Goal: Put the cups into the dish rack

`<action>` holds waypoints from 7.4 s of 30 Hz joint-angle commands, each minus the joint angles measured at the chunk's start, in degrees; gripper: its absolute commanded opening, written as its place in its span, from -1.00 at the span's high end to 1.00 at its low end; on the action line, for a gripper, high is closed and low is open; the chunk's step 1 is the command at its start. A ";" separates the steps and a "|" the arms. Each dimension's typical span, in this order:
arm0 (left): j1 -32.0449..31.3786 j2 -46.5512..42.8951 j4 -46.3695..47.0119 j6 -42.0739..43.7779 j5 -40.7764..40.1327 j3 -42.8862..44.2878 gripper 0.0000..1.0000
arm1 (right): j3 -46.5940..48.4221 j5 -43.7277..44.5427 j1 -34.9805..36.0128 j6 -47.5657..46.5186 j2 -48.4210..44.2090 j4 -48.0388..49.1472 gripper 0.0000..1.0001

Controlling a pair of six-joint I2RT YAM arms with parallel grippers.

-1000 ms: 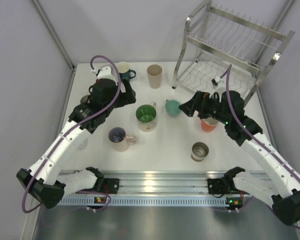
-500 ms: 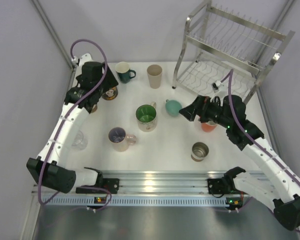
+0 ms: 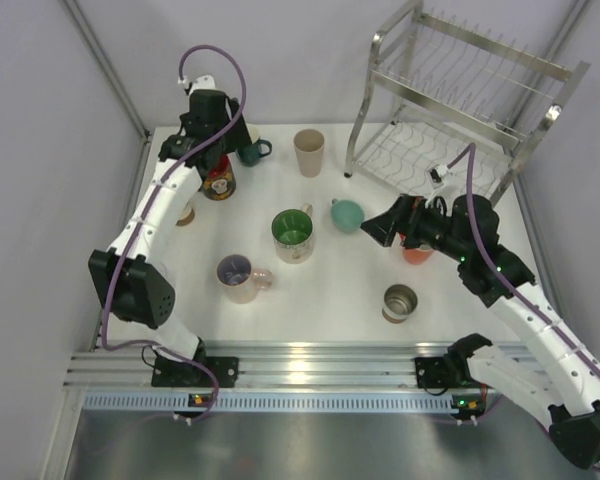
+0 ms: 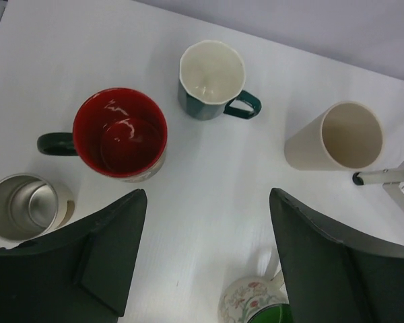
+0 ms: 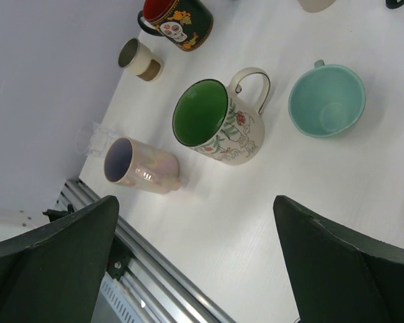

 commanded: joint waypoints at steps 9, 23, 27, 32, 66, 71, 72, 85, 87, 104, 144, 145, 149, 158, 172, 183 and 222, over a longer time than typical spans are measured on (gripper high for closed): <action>1.12 18.35 4.14 -3.08 0.27 18.26 -0.46 | 1.71 0.49 -0.42 -1.15 -2.48 -2.47 -0.99; 6.21 31.28 4.14 -3.51 2.46 28.37 -0.36 | 0.31 1.37 -0.42 -1.50 -2.48 -2.64 -0.99; 6.74 33.74 4.23 -3.78 3.69 28.99 -0.34 | 0.31 1.72 -0.33 -1.50 -2.05 -3.08 -0.99; 6.83 36.29 4.23 -3.25 3.43 29.96 -0.33 | 0.31 2.25 -0.42 -1.59 -1.96 -3.44 -0.99; 7.18 43.50 4.32 -3.34 11.34 32.68 0.41 | 0.48 4.54 -0.42 -2.38 -2.66 -4.85 -0.99; 7.53 42.54 5.54 -4.04 16.25 31.98 1.00 | -0.66 4.19 -0.42 -3.87 -2.13 -3.26 -0.99; 7.62 41.93 7.37 -4.13 17.13 31.37 1.00 | -0.83 4.01 -0.33 -4.05 -2.39 -2.91 -0.99; 7.97 23.30 26.19 -3.87 24.61 13.09 1.00 | 1.45 1.99 -0.42 -3.79 -4.86 -1.50 -0.99; 8.15 19.35 27.87 -3.08 24.00 10.10 1.00 | 1.80 0.67 -0.42 -2.91 -4.42 -0.72 -0.97; 8.06 -15.37 53.78 -13.61 48.49 -22.50 1.00 | 5.14 -14.62 -0.25 7.46 2.96 18.68 -0.72; -0.90 -29.98 102.75 -43.15 49.84 -53.19 1.00 | 4.97 -8.82 21.55 20.38 21.85 60.98 -0.37; -0.99 -29.80 102.67 -42.54 49.58 -53.45 1.00 | 4.88 -8.74 21.55 21.08 22.21 62.21 -0.35; -1.43 -29.36 102.75 -40.79 49.57 -53.80 1.00 | 5.23 -7.24 21.81 23.10 23.79 65.73 -0.27; -1.96 -28.48 102.75 -38.85 49.84 -54.15 1.00 | 6.55 -6.71 22.52 27.06 27.75 71.18 -0.09; -3.10 -28.30 103.02 -37.27 49.49 -56.70 1.00 | 4.00 -6.54 22.78 29.35 28.63 76.19 1.00; -3.10 -28.57 101.18 -37.79 48.52 -60.13 0.39 | 0.04 -0.84 22.61 23.73 21.87 68.31 1.00; -3.10 -43.59 43.96 -20.39 30.59 -47.29 -0.96 | 65.86 34.15 4.16 -30.50 34.60 -4.76 1.00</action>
